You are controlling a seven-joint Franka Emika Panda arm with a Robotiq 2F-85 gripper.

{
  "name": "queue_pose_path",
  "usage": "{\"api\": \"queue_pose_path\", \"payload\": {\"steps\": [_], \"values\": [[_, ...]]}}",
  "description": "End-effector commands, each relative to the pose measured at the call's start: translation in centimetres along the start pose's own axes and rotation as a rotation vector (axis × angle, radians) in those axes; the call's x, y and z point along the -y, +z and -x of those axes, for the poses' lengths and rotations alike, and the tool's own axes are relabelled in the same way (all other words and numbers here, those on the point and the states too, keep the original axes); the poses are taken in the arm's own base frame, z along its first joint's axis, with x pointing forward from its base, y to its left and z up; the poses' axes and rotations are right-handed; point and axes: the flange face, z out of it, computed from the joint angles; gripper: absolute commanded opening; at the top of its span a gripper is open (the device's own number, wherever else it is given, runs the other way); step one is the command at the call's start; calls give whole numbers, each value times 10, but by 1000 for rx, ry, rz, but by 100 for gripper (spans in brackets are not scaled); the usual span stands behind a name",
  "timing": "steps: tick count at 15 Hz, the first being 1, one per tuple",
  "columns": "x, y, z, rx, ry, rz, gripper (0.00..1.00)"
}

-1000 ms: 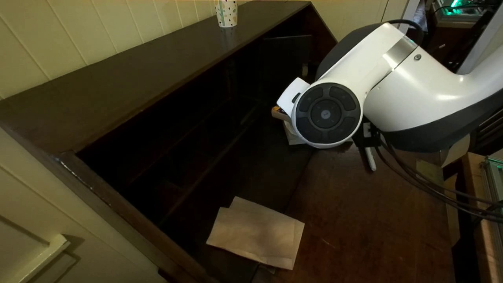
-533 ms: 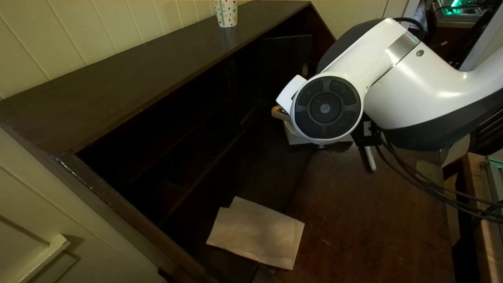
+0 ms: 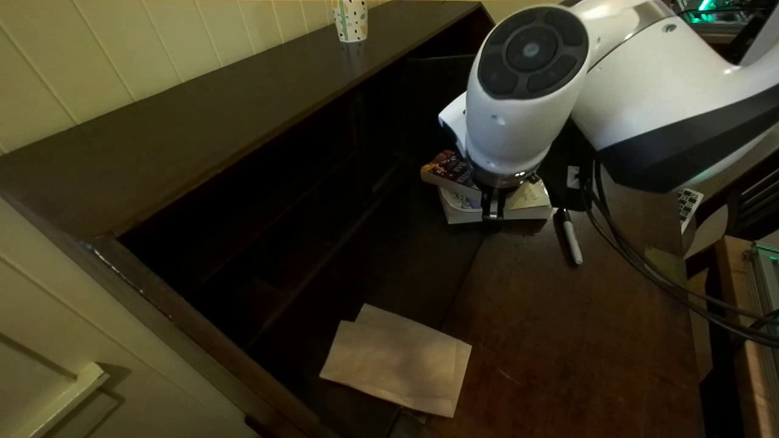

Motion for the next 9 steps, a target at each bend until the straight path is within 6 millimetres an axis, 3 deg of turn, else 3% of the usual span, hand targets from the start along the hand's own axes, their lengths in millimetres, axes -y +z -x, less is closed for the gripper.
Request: {"api": "queue_pose_path", "payload": {"steps": [1,6,7,8,9], "values": [[-30,8,28,-70,73,-173,100],[-67,25,51,-172,203,-267,100],[-72,29,54,-187,226,-280,94],[-77,33,57,-196,251,-285,74],[-82,37,60,-203,276,-292,70]]}}
